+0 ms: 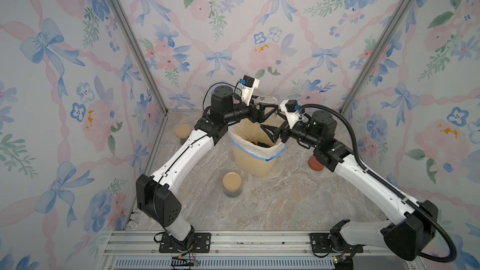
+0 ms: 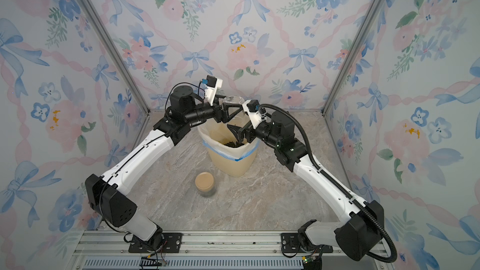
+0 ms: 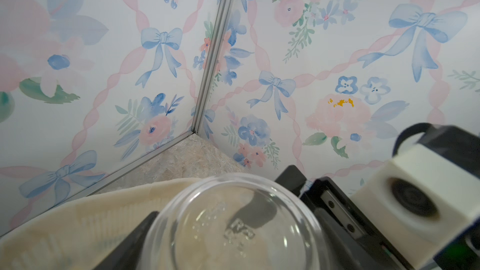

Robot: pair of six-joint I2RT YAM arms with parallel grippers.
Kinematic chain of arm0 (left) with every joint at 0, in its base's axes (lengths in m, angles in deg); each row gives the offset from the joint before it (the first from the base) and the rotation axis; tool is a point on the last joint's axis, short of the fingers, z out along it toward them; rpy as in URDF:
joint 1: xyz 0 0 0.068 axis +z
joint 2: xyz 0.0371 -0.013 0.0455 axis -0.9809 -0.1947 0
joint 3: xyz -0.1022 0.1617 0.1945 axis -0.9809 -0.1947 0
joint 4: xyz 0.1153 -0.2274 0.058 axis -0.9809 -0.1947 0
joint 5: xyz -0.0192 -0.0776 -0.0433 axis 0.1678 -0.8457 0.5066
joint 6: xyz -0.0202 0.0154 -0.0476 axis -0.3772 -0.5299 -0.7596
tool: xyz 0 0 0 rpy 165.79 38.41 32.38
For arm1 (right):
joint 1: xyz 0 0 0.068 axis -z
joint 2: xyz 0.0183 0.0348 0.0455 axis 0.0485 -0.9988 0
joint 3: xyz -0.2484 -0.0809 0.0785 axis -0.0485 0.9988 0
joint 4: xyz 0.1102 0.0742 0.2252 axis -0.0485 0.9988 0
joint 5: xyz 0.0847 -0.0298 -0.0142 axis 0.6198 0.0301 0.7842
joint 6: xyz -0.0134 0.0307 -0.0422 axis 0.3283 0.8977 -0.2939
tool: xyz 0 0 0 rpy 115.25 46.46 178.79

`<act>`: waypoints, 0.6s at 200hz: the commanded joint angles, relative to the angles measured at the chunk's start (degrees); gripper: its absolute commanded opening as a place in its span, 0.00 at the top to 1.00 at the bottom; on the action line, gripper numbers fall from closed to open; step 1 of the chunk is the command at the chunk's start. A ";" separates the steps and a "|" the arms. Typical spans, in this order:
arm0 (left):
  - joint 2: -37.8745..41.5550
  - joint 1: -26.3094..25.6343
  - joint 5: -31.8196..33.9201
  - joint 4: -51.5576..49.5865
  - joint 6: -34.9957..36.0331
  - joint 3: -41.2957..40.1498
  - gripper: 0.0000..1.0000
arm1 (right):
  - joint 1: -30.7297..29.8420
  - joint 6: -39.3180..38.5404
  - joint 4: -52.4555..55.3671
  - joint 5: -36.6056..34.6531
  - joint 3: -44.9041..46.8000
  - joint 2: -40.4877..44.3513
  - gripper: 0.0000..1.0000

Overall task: Empty moldy tea leaves from jars
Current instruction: Pour the moldy tea leaves from the jar into the trash bin.

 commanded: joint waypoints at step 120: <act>-12.79 -0.42 8.26 -20.61 1.11 15.98 0.62 | -1.08 -1.53 5.48 -7.01 12.26 18.89 0.03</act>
